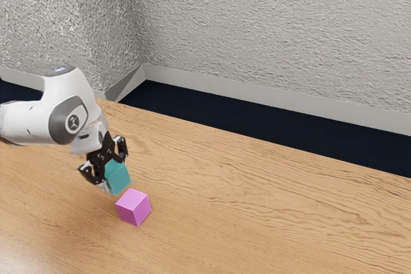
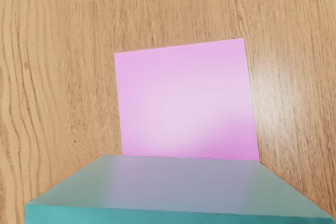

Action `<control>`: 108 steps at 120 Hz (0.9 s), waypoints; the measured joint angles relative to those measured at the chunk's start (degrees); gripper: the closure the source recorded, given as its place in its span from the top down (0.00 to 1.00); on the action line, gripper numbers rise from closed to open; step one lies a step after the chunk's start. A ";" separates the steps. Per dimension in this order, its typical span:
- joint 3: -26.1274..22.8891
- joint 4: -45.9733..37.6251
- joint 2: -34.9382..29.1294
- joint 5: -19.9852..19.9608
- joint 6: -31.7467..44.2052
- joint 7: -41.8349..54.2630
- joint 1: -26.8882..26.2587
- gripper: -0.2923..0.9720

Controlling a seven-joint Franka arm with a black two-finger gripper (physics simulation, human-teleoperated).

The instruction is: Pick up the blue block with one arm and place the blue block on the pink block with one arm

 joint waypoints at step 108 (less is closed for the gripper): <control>-4.47 -0.72 -0.36 -1.99 -2.59 -10.96 -0.68 0.71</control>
